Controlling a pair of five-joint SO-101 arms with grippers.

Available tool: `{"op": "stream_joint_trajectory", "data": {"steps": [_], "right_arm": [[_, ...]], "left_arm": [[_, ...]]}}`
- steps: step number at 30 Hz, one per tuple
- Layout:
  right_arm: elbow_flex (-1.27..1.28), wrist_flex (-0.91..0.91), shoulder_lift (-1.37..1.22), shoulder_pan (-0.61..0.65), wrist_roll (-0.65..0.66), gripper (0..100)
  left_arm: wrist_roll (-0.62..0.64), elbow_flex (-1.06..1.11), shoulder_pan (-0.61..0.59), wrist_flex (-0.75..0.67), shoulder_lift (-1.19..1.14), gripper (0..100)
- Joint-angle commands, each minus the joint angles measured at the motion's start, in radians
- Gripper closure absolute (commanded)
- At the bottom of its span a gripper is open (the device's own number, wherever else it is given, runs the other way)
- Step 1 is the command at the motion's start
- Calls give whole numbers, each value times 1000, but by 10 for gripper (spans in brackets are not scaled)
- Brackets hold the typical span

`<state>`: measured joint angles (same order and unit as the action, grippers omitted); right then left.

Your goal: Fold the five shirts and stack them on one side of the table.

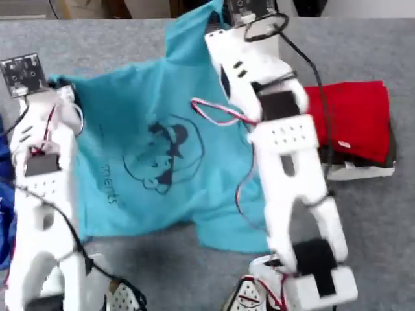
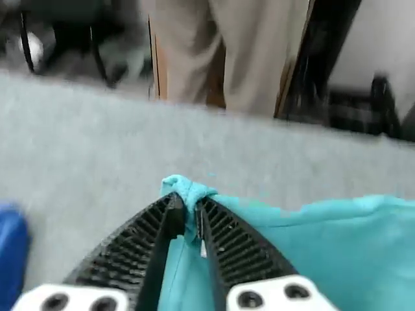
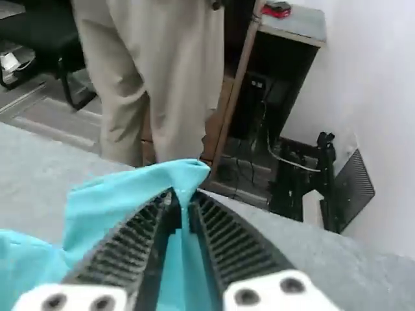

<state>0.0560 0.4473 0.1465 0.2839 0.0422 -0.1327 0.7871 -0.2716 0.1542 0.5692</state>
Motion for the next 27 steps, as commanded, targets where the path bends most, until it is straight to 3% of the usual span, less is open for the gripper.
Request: {"op": "stream_joint_trajectory", "data": {"steps": [1,5,8,13,16,18,21,27], "right_arm": [[-27,-144,-107,-41,2,997],[-114,-133,-226,-94,2,997],[-191,-12,-269,-114,2,997],[-329,356,-272,-113,11,997],[-429,603,-272,-110,17,997],[-495,773,-272,-107,98,997],[-552,980,-272,-85,267,997],[-542,1229,-222,-79,324,997]], "left_arm": [[0,-123,-38,-189,-213,981],[0,-290,-71,-187,-404,981],[0,-347,-75,-118,-437,981],[-5,-351,-64,107,-387,981],[-8,-334,-57,311,-303,981],[-41,-322,-35,479,-234,981],[-192,-288,5,733,-122,981],[-216,-120,41,895,97,981]]}}
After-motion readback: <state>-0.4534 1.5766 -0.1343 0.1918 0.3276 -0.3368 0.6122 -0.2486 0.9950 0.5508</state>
